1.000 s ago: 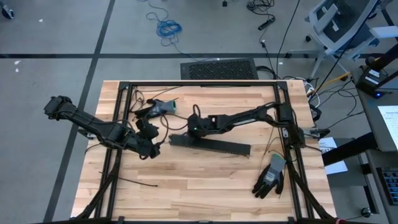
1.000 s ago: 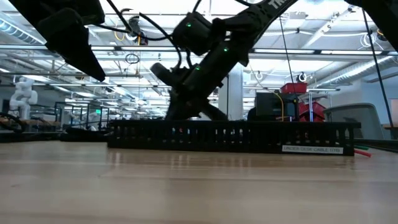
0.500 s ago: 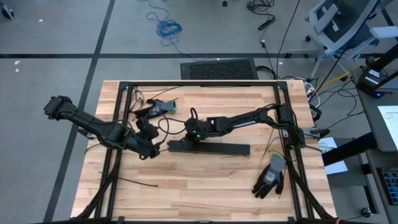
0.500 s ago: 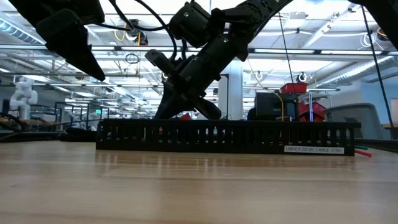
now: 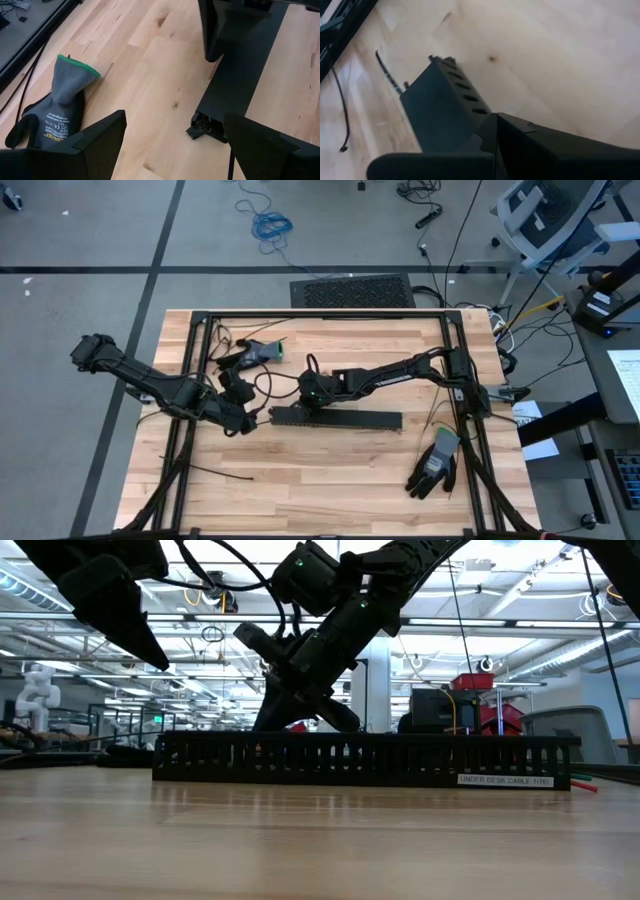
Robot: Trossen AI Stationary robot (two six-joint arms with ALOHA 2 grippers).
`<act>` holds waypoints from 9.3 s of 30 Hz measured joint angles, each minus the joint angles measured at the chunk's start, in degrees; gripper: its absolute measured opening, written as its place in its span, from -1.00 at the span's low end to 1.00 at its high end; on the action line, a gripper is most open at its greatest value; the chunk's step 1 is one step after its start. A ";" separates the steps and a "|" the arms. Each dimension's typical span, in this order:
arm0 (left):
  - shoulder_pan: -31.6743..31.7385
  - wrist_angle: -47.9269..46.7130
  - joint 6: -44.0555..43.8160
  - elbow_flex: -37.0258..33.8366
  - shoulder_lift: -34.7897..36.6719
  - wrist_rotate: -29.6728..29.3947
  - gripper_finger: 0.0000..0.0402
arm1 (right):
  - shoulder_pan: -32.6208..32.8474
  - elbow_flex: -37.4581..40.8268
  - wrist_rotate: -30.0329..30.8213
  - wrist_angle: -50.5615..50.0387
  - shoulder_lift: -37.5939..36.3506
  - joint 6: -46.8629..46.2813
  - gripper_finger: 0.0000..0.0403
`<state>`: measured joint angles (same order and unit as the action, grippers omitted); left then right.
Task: Ziptie cables
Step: Close the black cable duct
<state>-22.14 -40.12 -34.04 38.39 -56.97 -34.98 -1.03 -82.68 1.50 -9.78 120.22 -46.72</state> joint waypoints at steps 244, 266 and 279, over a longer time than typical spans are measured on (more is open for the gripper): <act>0.63 23.13 11.87 -5.34 -21.76 26.54 0.24 | 10.52 37.95 6.29 -48.76 -43.23 -31.48 -1.00; 10.39 -2.92 11.87 9.65 -21.33 33.73 0.75 | 12.78 37.95 13.38 -43.35 -43.21 -22.59 -0.03; 3.17 -20.02 -3.12 11.27 -16.37 29.10 0.71 | 12.78 37.95 11.86 -50.26 -43.19 -18.60 -0.28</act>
<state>-18.97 -60.14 -37.17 49.67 -73.34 -5.88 11.75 -44.73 13.35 -60.05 77.03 -65.32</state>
